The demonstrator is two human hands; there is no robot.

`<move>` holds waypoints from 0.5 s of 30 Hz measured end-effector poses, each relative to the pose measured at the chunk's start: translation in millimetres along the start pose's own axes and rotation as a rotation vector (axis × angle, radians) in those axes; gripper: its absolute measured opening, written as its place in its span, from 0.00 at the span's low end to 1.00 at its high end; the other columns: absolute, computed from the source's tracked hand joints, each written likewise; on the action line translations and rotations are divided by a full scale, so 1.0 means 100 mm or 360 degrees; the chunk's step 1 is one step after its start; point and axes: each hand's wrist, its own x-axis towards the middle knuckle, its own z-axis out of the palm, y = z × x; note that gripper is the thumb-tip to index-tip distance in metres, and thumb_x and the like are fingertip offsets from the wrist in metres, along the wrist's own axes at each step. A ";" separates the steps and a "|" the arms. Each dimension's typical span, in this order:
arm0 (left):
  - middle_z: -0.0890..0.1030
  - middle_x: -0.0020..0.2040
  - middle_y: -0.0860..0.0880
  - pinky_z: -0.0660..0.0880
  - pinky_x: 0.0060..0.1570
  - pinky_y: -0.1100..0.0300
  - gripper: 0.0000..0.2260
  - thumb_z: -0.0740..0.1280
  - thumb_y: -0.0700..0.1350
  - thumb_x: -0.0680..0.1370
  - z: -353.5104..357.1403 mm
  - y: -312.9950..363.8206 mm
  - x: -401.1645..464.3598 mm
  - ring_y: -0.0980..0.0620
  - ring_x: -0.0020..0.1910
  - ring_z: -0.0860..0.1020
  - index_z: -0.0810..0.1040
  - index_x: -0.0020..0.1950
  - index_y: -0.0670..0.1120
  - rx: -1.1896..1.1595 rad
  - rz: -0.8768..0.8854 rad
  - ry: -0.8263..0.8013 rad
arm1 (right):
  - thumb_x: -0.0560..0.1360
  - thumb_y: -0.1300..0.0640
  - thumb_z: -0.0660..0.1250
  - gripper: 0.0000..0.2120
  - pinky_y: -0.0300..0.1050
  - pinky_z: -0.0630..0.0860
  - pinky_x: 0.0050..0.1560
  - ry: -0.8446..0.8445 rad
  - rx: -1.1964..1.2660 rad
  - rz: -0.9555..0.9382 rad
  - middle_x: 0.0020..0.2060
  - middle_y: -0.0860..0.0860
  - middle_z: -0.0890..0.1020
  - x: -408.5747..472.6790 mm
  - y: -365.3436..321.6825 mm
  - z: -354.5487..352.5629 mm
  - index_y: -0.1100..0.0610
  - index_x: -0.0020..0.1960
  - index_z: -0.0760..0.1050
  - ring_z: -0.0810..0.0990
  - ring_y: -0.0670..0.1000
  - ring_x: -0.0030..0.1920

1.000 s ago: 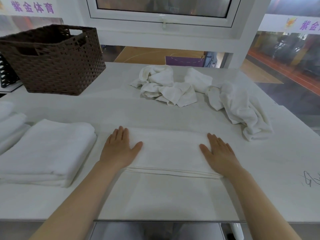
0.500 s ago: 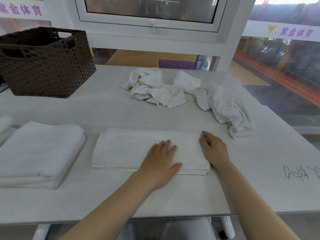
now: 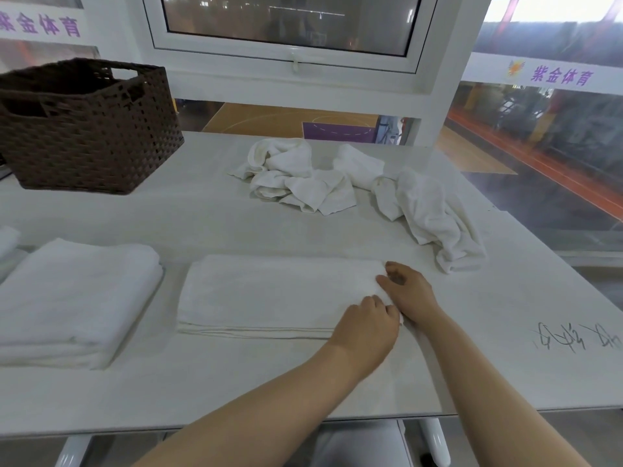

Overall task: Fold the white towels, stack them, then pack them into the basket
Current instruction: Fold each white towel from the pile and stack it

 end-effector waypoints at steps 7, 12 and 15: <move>0.78 0.32 0.48 0.60 0.25 0.59 0.07 0.72 0.45 0.73 -0.10 -0.16 -0.05 0.48 0.27 0.75 0.75 0.44 0.44 -0.0575 -0.0143 0.0356 | 0.78 0.56 0.65 0.03 0.47 0.73 0.43 0.0124 0.0463 0.0051 0.41 0.53 0.81 -0.12 -0.09 -0.02 0.55 0.48 0.75 0.76 0.51 0.39; 0.72 0.36 0.54 0.64 0.33 0.58 0.04 0.55 0.42 0.83 -0.27 -0.26 -0.19 0.55 0.33 0.69 0.69 0.53 0.45 -0.1784 -0.0531 0.0564 | 0.76 0.58 0.68 0.02 0.51 0.80 0.45 0.0049 0.0850 0.0271 0.45 0.55 0.80 -0.05 -0.39 -0.22 0.54 0.48 0.74 0.79 0.54 0.43; 0.72 0.31 0.59 0.64 0.32 0.66 0.06 0.54 0.41 0.84 -0.37 -0.26 -0.32 0.58 0.30 0.69 0.69 0.51 0.49 -0.2354 -0.0723 0.0750 | 0.73 0.60 0.69 0.06 0.47 0.77 0.39 0.0172 0.0811 0.0176 0.45 0.53 0.79 0.02 -0.78 -0.28 0.53 0.48 0.74 0.78 0.53 0.42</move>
